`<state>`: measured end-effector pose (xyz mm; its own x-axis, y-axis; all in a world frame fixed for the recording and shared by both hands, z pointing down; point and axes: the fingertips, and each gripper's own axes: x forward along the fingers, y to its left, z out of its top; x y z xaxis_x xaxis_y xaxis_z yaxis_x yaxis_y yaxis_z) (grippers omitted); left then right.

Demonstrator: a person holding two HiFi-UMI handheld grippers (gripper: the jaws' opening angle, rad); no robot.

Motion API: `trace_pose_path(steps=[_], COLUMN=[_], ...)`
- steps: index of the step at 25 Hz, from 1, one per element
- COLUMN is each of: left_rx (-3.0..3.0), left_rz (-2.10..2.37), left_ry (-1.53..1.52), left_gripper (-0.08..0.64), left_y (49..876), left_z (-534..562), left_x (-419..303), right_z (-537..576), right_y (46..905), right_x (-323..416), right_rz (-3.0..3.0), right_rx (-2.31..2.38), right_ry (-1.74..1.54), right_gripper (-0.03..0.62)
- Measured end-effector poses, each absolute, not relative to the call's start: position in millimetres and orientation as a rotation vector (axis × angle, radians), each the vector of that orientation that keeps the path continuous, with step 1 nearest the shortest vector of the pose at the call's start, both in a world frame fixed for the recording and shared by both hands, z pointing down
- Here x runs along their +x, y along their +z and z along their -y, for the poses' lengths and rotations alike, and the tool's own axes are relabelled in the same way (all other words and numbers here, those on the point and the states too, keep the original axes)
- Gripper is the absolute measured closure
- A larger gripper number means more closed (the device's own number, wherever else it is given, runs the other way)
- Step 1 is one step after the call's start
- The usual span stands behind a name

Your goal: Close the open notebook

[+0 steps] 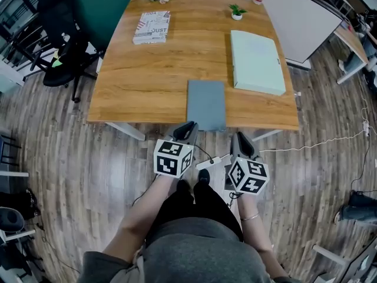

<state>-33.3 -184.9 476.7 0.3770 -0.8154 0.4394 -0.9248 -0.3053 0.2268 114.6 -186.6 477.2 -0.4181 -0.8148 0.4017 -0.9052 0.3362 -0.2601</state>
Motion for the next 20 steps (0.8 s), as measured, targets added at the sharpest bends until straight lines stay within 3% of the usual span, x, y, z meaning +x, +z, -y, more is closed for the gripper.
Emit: trace_pose_path(steps=[20], left_rx=[2.060], left_rz=[1.710], left_ry=[0.244], left_gripper=[0.526], left_y=[463], left_z=[160], left_x=[-114], right_z=[181], right_y=[455], right_x=[76], right_rz=[2.529], right_rx=[1.454], right_ry=[0.582], right_gripper=[0.589])
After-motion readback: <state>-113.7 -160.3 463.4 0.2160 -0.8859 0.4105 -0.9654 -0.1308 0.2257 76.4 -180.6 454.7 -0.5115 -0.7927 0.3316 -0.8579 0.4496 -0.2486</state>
